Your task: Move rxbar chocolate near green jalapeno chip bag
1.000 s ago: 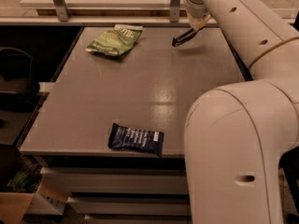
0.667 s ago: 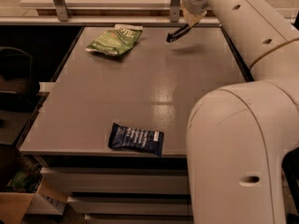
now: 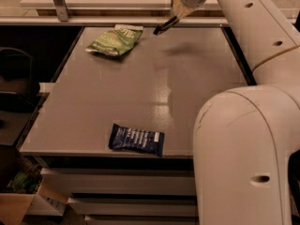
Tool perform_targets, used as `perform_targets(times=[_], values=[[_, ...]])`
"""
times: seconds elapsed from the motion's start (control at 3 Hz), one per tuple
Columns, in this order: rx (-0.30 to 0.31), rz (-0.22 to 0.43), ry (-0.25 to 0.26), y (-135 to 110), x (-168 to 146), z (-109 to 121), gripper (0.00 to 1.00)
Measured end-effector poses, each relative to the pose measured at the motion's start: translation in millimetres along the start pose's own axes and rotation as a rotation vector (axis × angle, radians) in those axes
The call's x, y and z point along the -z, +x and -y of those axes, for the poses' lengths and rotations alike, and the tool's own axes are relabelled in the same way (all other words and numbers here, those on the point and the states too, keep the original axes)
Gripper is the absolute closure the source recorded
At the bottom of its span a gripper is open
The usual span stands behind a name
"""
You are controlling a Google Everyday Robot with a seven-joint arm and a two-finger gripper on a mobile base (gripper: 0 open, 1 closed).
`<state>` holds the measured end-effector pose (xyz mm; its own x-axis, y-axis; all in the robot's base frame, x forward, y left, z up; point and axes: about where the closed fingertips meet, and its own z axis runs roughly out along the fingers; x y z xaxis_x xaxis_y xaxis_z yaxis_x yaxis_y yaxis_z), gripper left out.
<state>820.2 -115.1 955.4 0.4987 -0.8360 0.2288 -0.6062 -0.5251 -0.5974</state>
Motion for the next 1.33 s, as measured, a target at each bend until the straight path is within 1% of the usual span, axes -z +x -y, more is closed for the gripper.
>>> perform_targets(times=[0.33,0.67,1.0,1.33], values=[[0.018,0.097,0.070,-19.5,-2.2,16.1,1.00],[0.047,0.214,0.127,-45.3,-5.5,28.8,1.00],[0.085,0.311,0.159,-69.2,-4.0,36.7,1.00],[0.118,0.373,0.177,-84.3,2.1,40.7,1.00]])
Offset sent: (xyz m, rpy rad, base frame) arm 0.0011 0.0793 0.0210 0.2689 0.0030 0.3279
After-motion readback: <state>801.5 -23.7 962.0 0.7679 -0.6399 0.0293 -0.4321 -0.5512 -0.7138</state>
